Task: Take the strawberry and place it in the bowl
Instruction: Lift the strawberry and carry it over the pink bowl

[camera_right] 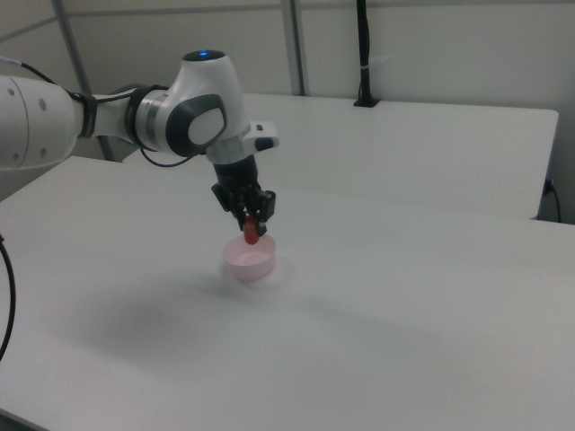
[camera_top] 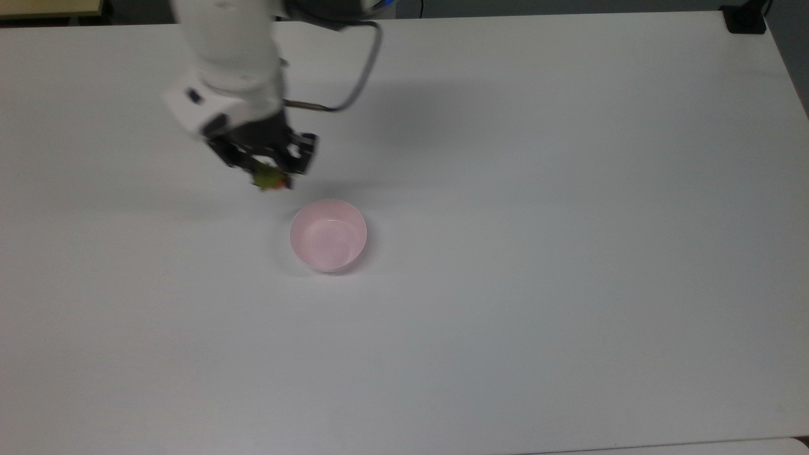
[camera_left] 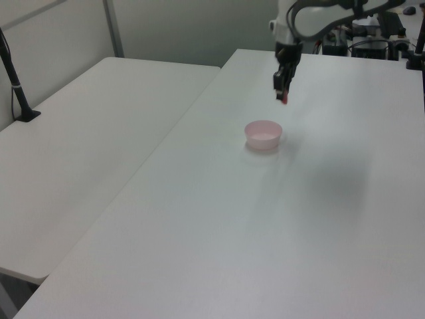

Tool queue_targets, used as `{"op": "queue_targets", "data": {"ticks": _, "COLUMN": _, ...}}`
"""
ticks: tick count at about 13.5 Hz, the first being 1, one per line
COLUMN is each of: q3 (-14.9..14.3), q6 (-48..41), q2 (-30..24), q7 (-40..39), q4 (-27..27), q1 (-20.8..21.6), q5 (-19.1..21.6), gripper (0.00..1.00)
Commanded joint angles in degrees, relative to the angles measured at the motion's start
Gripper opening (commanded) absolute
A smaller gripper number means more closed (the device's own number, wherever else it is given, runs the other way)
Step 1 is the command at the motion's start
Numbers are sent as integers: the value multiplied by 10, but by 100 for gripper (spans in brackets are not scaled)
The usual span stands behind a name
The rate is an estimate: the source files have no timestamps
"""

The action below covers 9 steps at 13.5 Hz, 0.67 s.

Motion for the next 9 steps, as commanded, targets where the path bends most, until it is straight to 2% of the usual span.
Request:
{"op": "queue_targets", "data": {"ticks": 1, "q3": -4, "q6": -9, "q2": 67, "q7": 47, "q4": 39, "q1": 36, "q5": 9, "gripper": 43}}
{"op": "queue_targets", "data": {"ticks": 2, "q3": 0, "q6": 24, "q2": 81, "q7": 68, "q4": 39, "q1": 43, "q5": 10, "gripper": 44}}
{"op": "queue_targets", "data": {"ticks": 3, "q3": 3, "q6": 45, "q2": 86, "q7": 83, "q4": 38, "q1": 44, "q5": 9, "gripper": 52}}
{"op": "queue_targets", "data": {"ticks": 4, "q3": 6, "q6": 53, "q2": 89, "q7": 90, "q4": 38, "q1": 43, "q5": 8, "gripper": 81}}
{"op": "queue_targets", "data": {"ticks": 5, "q3": 6, "q6": 53, "q2": 90, "q7": 92, "q4": 38, "q1": 43, "q5": 7, "gripper": 100}}
{"op": "queue_targets", "data": {"ticks": 8, "q3": 5, "q6": 46, "q2": 72, "q7": 90, "q4": 39, "q1": 44, "q5": -2, "gripper": 100}}
{"op": "queue_targets", "data": {"ticks": 9, "q3": 6, "q6": 23, "q2": 41, "q7": 90, "q4": 34, "q1": 43, "q5": -9, "gripper": 100}}
